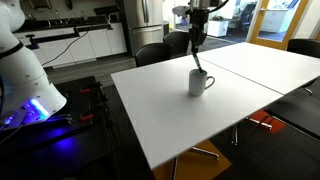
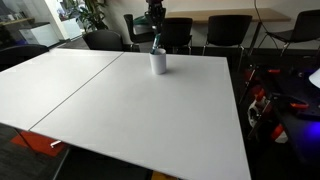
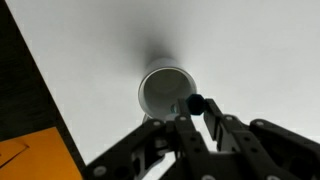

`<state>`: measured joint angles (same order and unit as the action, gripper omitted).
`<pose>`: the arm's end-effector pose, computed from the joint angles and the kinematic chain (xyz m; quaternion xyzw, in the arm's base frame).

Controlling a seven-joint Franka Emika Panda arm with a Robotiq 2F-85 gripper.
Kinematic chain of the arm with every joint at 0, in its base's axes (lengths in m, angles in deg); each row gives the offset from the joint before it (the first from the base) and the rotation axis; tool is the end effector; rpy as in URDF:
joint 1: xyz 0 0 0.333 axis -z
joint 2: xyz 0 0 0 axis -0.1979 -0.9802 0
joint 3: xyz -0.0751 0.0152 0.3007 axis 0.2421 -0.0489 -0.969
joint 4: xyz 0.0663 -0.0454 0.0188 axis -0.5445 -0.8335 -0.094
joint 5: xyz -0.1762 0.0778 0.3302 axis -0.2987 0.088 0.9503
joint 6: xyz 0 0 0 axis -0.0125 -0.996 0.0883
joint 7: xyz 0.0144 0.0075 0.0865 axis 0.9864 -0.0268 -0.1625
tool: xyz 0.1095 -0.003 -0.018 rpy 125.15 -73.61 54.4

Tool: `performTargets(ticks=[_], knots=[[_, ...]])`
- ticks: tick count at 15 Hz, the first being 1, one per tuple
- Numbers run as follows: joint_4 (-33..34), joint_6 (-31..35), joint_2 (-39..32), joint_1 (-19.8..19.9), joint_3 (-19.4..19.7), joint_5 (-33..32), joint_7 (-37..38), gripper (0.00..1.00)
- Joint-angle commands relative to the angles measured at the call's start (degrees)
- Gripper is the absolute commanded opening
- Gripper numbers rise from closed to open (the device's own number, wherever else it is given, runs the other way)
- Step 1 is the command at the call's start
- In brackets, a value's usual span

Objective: Take the marker out of the mug

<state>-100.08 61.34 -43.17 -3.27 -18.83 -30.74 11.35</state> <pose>0.6505 -0.1277 0.3082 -0.9901 0.1399 0.0018 0.0089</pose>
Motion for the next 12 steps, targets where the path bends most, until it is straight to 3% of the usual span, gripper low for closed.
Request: performTargets(ticks=[1,7,12], knots=[[-5.78,-0.95,6.99,-1.77,0.95,-0.5,2.79,0.05],[-9.68,2.24,11.01,-3.29,-0.3,-0.85,0.0,0.05],[-11.16,8.11,9.42,-6.47,-0.51,-5.84,-0.06,0.05]])
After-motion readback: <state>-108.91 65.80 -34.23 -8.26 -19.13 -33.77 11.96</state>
